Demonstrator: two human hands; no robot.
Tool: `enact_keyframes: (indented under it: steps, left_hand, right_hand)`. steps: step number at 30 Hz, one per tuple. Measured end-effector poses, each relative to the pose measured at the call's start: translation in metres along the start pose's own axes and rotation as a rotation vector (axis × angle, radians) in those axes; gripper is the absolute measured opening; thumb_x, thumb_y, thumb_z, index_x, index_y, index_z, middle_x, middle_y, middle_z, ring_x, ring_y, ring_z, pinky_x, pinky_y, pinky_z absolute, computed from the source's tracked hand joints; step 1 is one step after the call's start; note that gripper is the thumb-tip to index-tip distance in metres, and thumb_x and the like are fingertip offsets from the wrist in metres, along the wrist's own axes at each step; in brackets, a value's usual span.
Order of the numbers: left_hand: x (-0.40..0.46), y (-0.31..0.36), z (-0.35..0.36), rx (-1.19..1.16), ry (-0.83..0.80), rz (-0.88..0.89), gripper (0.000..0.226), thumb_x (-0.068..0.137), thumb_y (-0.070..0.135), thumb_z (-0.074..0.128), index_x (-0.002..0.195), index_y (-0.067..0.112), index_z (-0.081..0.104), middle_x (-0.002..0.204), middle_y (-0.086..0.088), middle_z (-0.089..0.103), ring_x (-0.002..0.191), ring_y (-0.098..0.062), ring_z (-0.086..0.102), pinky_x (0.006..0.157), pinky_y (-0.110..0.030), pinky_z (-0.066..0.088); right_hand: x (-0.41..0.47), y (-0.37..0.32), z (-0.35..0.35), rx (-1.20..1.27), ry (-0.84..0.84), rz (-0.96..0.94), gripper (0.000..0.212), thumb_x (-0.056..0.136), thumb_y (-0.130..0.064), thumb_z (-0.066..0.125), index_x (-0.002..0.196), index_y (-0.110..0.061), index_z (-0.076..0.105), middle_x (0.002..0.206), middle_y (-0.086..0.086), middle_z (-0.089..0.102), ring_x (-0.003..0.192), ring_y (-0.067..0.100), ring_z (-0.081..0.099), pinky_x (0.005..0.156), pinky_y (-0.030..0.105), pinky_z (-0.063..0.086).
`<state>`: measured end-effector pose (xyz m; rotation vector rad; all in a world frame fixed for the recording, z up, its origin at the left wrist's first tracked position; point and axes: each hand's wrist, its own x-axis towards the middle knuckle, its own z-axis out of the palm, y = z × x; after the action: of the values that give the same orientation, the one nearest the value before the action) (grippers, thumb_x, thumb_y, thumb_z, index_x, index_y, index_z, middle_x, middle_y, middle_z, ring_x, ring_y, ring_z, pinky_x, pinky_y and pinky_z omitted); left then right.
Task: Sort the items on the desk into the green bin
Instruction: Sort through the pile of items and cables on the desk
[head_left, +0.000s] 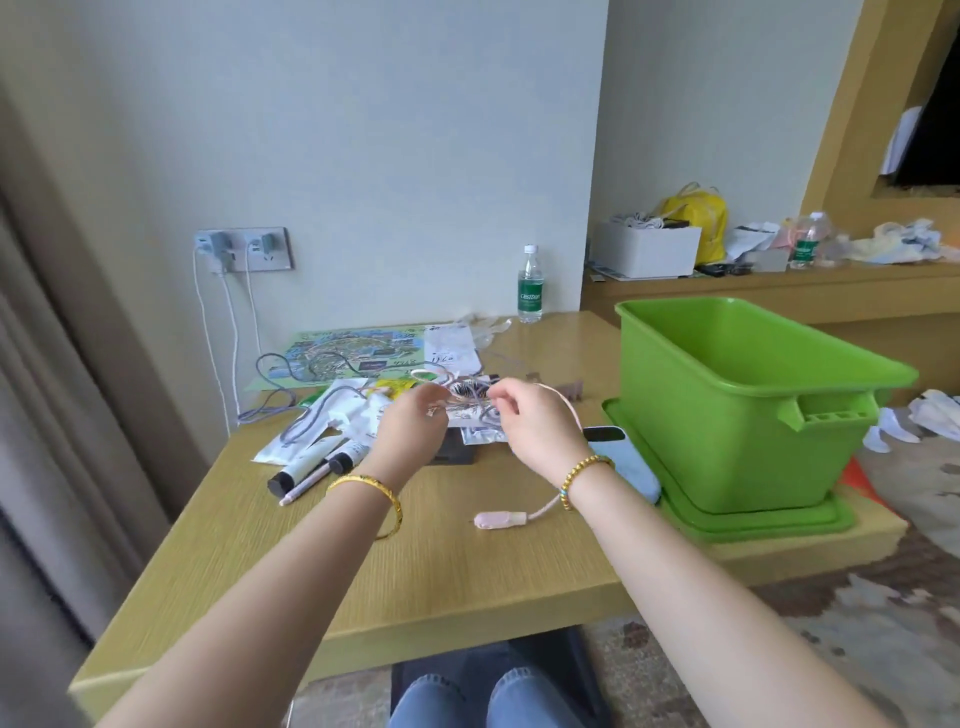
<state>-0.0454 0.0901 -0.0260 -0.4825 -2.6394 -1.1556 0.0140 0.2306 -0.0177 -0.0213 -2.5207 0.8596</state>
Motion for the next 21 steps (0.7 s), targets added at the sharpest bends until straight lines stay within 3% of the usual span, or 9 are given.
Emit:
enact_keyframes:
  steps: [2, 5, 8, 11, 13, 15, 18, 21]
  left_hand:
    - [-0.004, -0.022, -0.007, 0.082, -0.007, -0.017, 0.033, 0.091, 0.010, 0.046, 0.120, 0.015, 0.060, 0.128, -0.004, 0.059, 0.113, -0.023, 0.055, 0.084, -0.023, 0.039]
    - [-0.012, -0.049, -0.010, 0.254, -0.065, -0.018, 0.036, 0.093, 0.017, 0.043, 0.127, 0.016, 0.054, 0.136, -0.009, 0.051, 0.123, -0.028, 0.047, 0.099, -0.032, 0.037]
    - [-0.020, -0.072, -0.012, 0.578, -0.145, -0.109, 0.044, 0.093, 0.023, 0.035, 0.136, 0.017, 0.040, 0.148, -0.011, 0.031, 0.136, -0.031, 0.029, 0.111, -0.045, 0.021]
    - [-0.024, -0.095, -0.018, 0.667, -0.176, -0.155, 0.049, 0.091, 0.015, 0.030, 0.140, 0.017, 0.030, 0.152, -0.007, 0.025, 0.140, -0.028, 0.020, 0.114, -0.053, 0.010]
    - [-0.025, -0.105, -0.021, 0.672, -0.174, -0.127, 0.051, 0.092, 0.011, 0.029, 0.143, 0.016, 0.025, 0.152, -0.005, 0.027, 0.139, -0.026, 0.023, 0.115, -0.051, 0.014]
    - [-0.025, -0.109, -0.021, 0.640, -0.168, -0.104, 0.054, 0.091, 0.007, 0.030, 0.143, 0.017, 0.024, 0.147, -0.006, 0.034, 0.133, -0.029, 0.031, 0.109, -0.044, 0.028]
    - [-0.028, -0.107, -0.017, 0.568, -0.115, -0.096, 0.049, 0.091, 0.004, 0.033, 0.139, 0.018, 0.031, 0.137, -0.007, 0.043, 0.128, -0.028, 0.034, 0.095, -0.037, 0.041]
    - [-0.032, -0.108, -0.012, 0.464, -0.024, -0.096, 0.040, 0.094, 0.011, 0.038, 0.134, 0.013, 0.038, 0.132, -0.010, 0.047, 0.124, -0.028, 0.039, 0.095, -0.036, 0.040]
  right_hand:
    - [0.001, -0.001, 0.020, 0.019, -0.082, 0.010, 0.027, 0.096, -0.013, 0.042, 0.115, -0.012, 0.061, 0.113, 0.007, 0.066, 0.103, 0.022, 0.060, 0.084, 0.028, 0.045]
    - [0.002, -0.001, 0.046, -0.039, -0.251, 0.021, 0.033, 0.097, -0.013, 0.038, 0.126, -0.012, 0.054, 0.128, 0.007, 0.057, 0.117, 0.021, 0.053, 0.097, 0.031, 0.042]
    - [-0.001, 0.000, 0.066, -0.138, -0.381, -0.028, 0.039, 0.097, -0.012, 0.035, 0.134, -0.013, 0.045, 0.141, 0.005, 0.046, 0.129, 0.021, 0.041, 0.105, 0.033, 0.035]
    - [-0.001, -0.001, 0.081, -0.312, -0.479, -0.101, 0.042, 0.095, -0.009, 0.033, 0.136, -0.010, 0.040, 0.148, 0.005, 0.036, 0.138, 0.022, 0.027, 0.112, 0.039, 0.027]
    - [-0.001, -0.003, 0.089, -0.423, -0.552, -0.102, 0.049, 0.095, -0.009, 0.033, 0.143, -0.011, 0.028, 0.156, 0.004, 0.018, 0.144, 0.019, 0.013, 0.117, 0.043, 0.012]
    - [-0.001, -0.007, 0.094, -0.482, -0.566, -0.088, 0.053, 0.093, -0.009, 0.034, 0.145, -0.012, 0.022, 0.158, 0.004, 0.011, 0.145, 0.017, 0.008, 0.118, 0.047, 0.004]
    - [-0.005, -0.014, 0.097, -0.532, -0.524, -0.111, 0.056, 0.088, -0.007, 0.039, 0.143, -0.012, 0.028, 0.156, 0.006, 0.017, 0.144, 0.018, 0.014, 0.117, 0.049, 0.006]
    - [-0.015, -0.019, 0.097, -0.500, -0.446, -0.159, 0.047, 0.086, -0.007, 0.042, 0.132, -0.012, 0.044, 0.148, 0.006, 0.036, 0.137, 0.021, 0.031, 0.116, 0.047, 0.013]
